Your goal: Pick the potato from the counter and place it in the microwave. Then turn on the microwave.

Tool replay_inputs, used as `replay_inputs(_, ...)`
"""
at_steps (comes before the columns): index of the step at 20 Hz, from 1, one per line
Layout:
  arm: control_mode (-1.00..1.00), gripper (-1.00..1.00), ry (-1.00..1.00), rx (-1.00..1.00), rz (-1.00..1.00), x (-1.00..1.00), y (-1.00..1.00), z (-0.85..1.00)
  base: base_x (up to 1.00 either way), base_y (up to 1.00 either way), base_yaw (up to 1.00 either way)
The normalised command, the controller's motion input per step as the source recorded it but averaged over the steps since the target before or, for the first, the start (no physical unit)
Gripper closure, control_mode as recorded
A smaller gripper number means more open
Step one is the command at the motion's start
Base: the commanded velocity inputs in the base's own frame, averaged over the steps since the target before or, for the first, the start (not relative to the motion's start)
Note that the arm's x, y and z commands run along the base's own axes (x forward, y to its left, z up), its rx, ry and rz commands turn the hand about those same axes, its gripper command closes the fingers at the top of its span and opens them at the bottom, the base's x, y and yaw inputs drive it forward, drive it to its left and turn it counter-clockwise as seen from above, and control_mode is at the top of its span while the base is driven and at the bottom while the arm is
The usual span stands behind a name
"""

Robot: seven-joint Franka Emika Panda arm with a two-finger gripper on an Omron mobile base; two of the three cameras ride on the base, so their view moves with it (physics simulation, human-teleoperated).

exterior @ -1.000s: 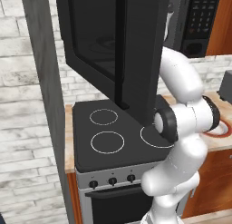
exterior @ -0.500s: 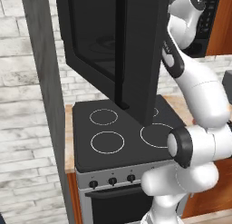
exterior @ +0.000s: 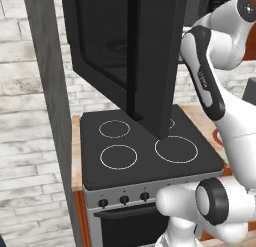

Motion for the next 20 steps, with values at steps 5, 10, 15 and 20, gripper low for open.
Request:
replay_inputs(5, -1.00, 1.00, 0.00, 0.00, -0.12, -1.00, -0.02, -0.02, 0.00, 0.00, 0.00)
replay_inputs(10, -1.00, 1.00, 0.00, 0.00, -0.11, -1.00, -0.02, 0.00, 0.00, 0.00, 0.00)
replay_inputs(15, -1.00, 1.00, 0.00, 0.00, -0.09, -1.00, 0.00, 0.00, 0.00, 0.00, 0.00)
replay_inputs(20, -1.00, 1.00, 0.00, 0.00, -0.08, -1.00, 0.00, 0.00, 0.00, 0.00, 0.00)
